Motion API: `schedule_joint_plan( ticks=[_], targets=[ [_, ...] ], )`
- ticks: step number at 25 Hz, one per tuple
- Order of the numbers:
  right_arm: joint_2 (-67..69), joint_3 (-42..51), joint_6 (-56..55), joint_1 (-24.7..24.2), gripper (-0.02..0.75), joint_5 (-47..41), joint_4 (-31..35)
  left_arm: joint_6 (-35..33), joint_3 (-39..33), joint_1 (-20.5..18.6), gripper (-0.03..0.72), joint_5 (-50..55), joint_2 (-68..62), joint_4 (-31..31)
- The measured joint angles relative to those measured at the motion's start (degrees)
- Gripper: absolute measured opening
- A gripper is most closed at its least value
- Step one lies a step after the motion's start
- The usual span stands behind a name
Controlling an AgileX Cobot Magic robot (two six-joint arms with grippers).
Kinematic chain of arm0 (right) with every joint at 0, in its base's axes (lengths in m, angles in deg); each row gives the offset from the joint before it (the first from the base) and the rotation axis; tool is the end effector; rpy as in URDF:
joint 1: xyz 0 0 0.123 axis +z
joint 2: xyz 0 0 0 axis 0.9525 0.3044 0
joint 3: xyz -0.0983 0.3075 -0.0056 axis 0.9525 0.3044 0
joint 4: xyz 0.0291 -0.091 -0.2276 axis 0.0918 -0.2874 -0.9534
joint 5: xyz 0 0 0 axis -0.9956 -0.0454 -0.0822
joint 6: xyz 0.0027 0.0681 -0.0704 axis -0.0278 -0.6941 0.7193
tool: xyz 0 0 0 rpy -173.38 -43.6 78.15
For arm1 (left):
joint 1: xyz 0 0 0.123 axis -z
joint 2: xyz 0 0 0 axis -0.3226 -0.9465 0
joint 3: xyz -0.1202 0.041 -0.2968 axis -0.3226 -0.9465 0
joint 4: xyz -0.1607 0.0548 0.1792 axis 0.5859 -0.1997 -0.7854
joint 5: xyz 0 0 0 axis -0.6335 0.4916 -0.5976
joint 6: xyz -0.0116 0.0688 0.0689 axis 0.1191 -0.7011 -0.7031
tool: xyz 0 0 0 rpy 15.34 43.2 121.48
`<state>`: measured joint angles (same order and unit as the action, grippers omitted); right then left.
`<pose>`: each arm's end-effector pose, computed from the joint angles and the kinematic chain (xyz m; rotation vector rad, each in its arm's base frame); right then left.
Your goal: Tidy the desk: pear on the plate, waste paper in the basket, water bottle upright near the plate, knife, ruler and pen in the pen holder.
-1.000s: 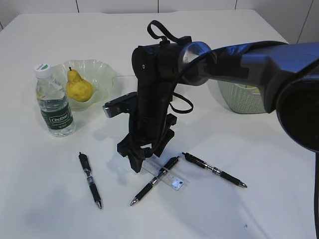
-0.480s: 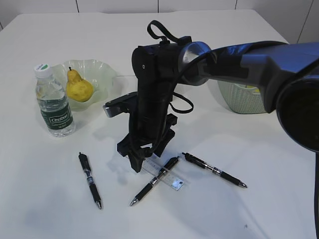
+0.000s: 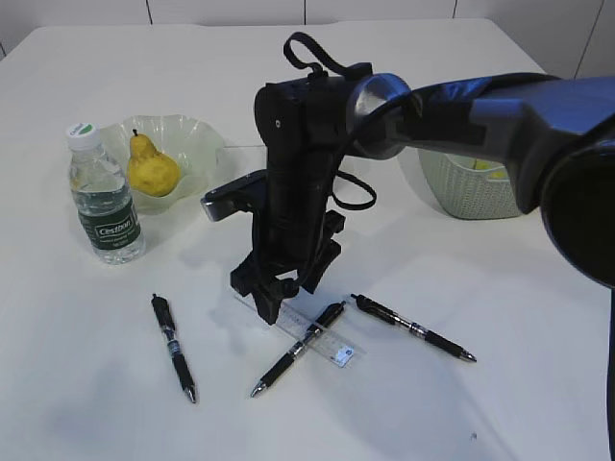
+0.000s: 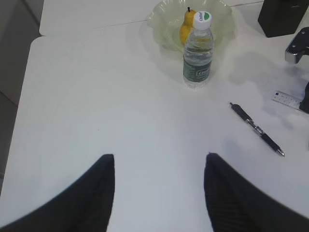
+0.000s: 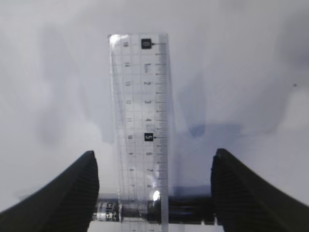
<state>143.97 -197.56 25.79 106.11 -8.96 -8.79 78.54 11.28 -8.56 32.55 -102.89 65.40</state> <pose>0.4093 0.2878 0.1619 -1.1625 2.9093 0.1856 0.0039 0.0150 0.4206 0.0539 2.1909 0.0451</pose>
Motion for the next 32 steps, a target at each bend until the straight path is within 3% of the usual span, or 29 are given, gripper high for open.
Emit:
schedule_joint_plan(
  ticks=[9, 18, 32],
  targets=[
    [-4.6, 0.3, -0.8, 0.0, 0.566, -0.1, -1.7, 0.2, 0.0, 0.0, 0.414, 0.0, 0.0, 0.0],
    [-8.0, 7.3, -0.9, 0.0, 0.566, -0.2, -2.9, 0.6, 0.0, 0.0, 0.414, 0.0, 0.0, 0.0],
    [-8.0, 7.5, 0.1, 0.0, 0.566, -0.2, 0.1, 0.7, 0.0, 0.2, 0.412, 0.0, 0.0, 0.0]
  ],
)
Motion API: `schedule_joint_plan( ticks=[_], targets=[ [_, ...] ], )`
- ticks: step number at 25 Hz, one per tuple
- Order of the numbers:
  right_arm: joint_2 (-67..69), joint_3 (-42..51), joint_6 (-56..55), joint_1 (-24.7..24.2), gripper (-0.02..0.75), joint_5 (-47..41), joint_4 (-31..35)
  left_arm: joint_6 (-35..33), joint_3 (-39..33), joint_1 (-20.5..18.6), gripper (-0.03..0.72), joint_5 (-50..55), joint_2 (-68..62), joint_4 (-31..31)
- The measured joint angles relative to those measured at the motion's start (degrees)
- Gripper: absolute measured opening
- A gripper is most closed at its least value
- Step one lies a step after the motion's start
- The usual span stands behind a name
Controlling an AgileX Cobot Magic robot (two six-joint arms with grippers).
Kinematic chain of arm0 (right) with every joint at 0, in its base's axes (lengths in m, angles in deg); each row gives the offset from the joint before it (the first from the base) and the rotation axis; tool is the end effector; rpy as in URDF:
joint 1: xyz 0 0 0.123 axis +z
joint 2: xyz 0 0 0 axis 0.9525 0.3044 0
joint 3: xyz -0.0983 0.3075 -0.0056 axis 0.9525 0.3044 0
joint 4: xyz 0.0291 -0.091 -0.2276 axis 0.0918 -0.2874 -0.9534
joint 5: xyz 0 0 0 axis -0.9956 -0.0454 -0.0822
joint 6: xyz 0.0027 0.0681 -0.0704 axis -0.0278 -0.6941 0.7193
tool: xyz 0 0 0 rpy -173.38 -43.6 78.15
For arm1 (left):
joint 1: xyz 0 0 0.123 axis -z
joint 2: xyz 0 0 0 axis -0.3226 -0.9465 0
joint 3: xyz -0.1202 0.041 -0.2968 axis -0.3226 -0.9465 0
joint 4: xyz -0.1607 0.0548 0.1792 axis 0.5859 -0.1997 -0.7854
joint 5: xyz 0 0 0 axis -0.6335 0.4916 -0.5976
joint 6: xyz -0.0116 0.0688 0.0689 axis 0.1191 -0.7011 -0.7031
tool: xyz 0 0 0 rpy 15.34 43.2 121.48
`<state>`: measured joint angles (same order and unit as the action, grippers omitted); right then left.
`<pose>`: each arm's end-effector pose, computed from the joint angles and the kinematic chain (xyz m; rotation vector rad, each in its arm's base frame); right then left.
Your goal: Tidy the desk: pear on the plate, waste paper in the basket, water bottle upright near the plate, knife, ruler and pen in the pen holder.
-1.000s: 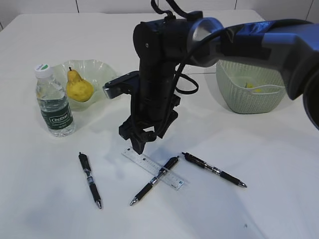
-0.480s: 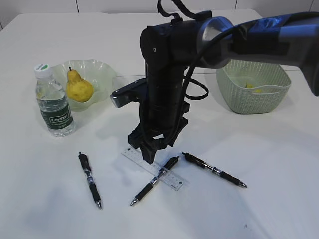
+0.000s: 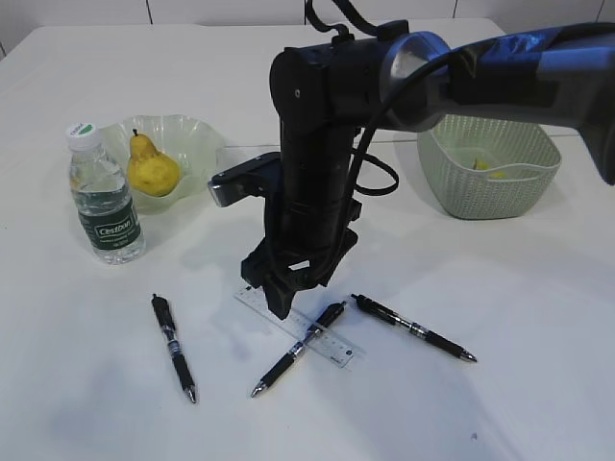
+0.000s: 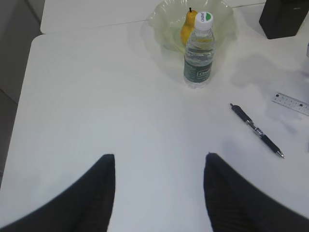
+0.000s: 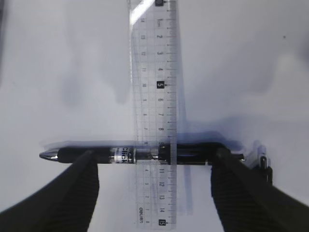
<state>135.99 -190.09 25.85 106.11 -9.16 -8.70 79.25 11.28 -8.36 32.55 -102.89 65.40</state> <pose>0.3856 0.2721 0.1980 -1.1623 2.9037 0.1895 0.0039 0.0150 0.4206 0.0441 2.1910 0.0362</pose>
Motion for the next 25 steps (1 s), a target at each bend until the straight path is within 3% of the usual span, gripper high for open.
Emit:
schedule_joint_plan(
  ticks=[25],
  targets=[
    [3.7, 0.0, 2.2, 0.0, 0.566, 0.1, -0.1, 0.0, 0.0, 0.0, 0.412, 0.0, 0.0, 0.0]
  ],
)
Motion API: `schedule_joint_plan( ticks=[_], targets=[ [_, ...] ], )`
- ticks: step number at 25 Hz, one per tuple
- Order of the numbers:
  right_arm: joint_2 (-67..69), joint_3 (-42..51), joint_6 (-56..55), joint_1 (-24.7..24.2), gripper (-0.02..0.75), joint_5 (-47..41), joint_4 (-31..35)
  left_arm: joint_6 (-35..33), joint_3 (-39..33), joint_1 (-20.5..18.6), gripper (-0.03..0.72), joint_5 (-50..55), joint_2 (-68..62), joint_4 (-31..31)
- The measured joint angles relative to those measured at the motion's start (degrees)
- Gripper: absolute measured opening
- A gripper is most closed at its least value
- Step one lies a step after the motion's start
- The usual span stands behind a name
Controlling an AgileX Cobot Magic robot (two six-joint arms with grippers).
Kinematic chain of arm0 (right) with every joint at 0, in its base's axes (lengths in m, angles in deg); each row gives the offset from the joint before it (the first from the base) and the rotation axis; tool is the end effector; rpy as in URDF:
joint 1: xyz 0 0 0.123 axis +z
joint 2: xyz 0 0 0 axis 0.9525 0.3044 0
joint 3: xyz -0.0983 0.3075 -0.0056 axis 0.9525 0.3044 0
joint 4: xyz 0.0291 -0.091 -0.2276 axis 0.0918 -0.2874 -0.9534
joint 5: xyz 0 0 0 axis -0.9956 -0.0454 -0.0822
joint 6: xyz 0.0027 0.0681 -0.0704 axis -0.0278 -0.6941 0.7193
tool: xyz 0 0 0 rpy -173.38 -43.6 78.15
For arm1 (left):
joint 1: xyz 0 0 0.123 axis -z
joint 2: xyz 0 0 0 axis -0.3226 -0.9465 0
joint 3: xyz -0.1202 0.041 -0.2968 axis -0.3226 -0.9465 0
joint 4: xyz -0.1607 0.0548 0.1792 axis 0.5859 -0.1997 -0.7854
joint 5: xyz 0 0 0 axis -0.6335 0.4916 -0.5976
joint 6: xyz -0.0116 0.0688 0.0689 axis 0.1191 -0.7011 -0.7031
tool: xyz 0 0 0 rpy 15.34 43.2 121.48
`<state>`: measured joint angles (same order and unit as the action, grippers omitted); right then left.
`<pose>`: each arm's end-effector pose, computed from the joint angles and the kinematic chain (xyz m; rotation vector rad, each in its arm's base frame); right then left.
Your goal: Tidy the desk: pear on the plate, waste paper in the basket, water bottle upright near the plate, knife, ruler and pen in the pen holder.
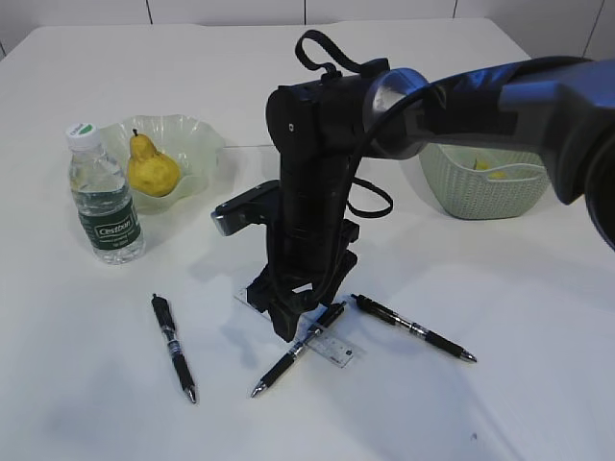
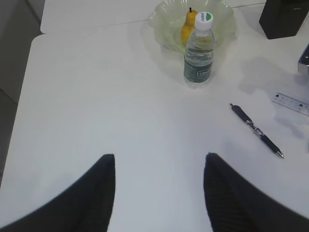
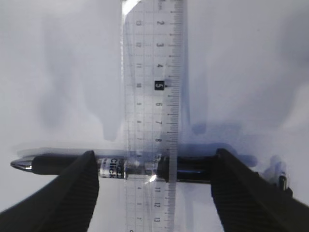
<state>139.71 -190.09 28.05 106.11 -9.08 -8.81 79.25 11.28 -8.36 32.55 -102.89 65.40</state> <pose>0.3890 0.2742 0.1672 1.1970 -2.8441 -0.1652 0.0039 0.0150 0.4206 0.0441 2.1910 0.0362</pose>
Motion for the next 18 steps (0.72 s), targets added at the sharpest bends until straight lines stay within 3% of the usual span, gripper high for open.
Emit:
schedule_joint_plan(
  ticks=[18],
  targets=[
    [0.0, 0.0, 0.1, 0.0, 0.566, 2.3, 0.3, 0.0, 0.0, 0.0, 0.412, 0.0, 0.0, 0.0]
  ],
)
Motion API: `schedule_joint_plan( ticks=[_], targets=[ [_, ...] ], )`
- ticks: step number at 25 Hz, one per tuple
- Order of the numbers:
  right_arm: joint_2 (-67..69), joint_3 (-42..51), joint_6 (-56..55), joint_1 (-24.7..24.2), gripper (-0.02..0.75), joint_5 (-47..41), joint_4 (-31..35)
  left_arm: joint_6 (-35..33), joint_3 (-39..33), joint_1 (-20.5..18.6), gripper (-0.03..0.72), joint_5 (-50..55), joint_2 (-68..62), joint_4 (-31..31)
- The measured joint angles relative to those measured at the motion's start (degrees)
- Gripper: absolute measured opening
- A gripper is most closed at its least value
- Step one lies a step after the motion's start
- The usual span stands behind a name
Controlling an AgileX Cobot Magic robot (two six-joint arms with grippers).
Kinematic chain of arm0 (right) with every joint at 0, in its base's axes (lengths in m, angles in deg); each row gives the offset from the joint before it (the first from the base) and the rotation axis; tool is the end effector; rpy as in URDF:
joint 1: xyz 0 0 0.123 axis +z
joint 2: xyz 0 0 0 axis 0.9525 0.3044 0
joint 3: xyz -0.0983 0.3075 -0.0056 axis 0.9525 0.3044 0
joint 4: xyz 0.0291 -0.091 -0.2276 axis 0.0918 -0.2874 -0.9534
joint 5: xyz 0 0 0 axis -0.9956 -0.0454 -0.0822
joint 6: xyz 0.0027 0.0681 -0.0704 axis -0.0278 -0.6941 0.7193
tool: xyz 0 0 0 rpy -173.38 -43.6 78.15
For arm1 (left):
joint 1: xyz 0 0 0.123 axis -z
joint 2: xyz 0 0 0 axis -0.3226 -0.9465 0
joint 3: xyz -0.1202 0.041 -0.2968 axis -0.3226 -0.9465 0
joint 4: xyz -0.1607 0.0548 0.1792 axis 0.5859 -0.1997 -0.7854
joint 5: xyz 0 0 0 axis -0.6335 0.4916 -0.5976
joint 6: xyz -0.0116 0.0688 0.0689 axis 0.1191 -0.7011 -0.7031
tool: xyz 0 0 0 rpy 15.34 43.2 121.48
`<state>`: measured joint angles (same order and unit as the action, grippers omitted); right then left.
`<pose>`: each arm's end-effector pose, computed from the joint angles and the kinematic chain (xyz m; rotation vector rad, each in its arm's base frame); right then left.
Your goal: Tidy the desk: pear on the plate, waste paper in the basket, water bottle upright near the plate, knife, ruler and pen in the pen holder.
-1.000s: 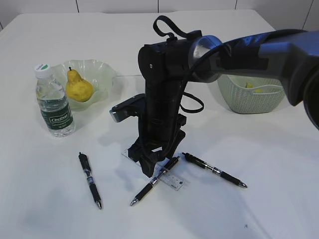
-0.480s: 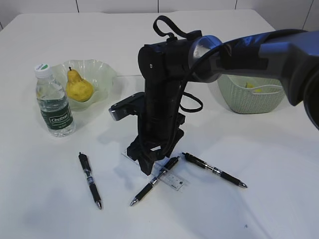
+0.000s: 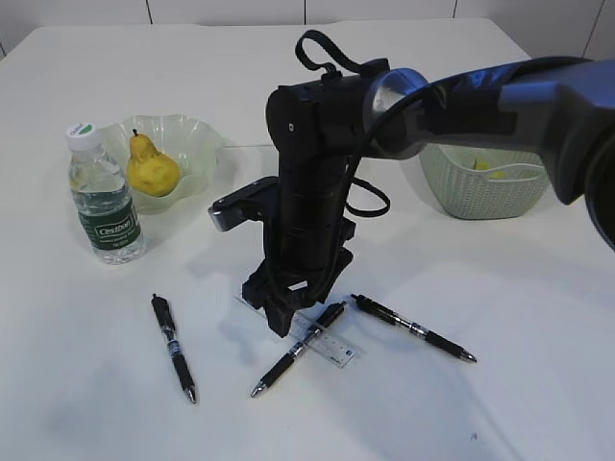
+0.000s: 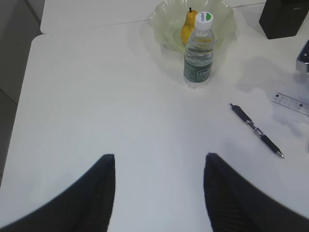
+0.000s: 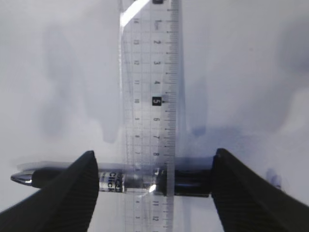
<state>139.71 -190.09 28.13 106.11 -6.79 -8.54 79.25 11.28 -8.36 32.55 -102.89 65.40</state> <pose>0.3921 0.2766 0.1672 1.2079 -2.8806 -0.1831 0.0039 0.0150 0.4206 0.0441 2.1910 0.0362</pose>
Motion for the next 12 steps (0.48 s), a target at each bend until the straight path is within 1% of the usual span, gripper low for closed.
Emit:
schedule_joint_plan(
  ticks=[12],
  targets=[
    [0.0, 0.0, 0.1, 0.0, 0.566, 0.8, 0.5, 0.0, 0.0, 0.0, 0.412, 0.0, 0.0, 0.0]
  ],
)
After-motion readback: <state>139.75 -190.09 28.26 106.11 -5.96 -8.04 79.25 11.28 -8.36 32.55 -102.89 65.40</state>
